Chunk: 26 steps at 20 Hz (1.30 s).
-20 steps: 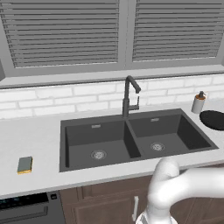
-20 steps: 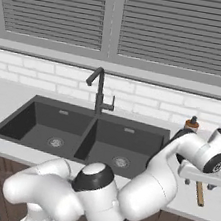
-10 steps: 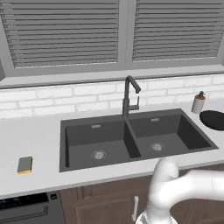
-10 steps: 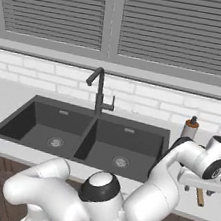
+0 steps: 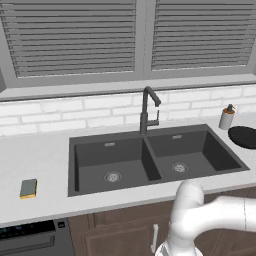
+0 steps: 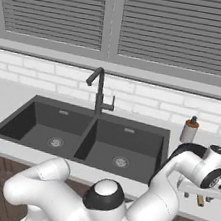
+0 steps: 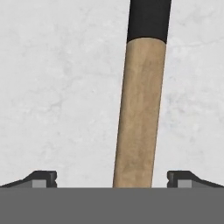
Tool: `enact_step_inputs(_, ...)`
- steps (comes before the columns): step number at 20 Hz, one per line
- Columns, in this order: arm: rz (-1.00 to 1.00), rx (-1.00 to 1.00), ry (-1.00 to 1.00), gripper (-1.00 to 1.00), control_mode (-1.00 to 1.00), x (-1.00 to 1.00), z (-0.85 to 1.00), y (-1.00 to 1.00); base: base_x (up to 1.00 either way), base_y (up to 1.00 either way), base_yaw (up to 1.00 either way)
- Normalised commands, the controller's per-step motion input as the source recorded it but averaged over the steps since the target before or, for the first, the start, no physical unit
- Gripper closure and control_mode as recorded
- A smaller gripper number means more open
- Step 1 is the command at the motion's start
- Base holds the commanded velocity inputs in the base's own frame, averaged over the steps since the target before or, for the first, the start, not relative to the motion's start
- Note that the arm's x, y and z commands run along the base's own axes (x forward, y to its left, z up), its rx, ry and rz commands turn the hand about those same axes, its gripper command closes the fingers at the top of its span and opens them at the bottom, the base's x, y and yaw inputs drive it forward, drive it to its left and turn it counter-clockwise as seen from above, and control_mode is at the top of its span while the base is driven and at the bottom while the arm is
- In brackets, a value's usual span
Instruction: Pick the pan and sponge and place them into the sink. Then turn on the water.
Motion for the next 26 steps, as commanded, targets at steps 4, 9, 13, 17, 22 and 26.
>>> enact_step_inputs(4,0.00,0.00,0.02,-1.00,-1.00,0.07,-0.43,-0.21,0.00,0.00,0.00)
enact_step_inputs(9,0.00,0.00,0.09,-1.00,-1.00,-0.01,-0.44,-0.04,0.00,0.00,0.00)
enact_step_inputs(13,0.00,0.00,0.11,1.00,-1.00,-0.12,-0.55,0.00,0.00,0.00,0.00)
enact_step_inputs(17,0.00,0.00,0.08,1.00,-1.00,-0.08,-0.72,0.12,0.00,0.00,0.00)
enact_step_inputs(22,-0.01,0.01,0.00,1.00,-1.00,-0.27,-0.70,0.30,0.00,0.00,0.00)
enact_step_inputs(26,-0.04,0.04,-0.02,1.00,-1.00,-0.56,-0.71,0.36,0.00,0.00,0.00)
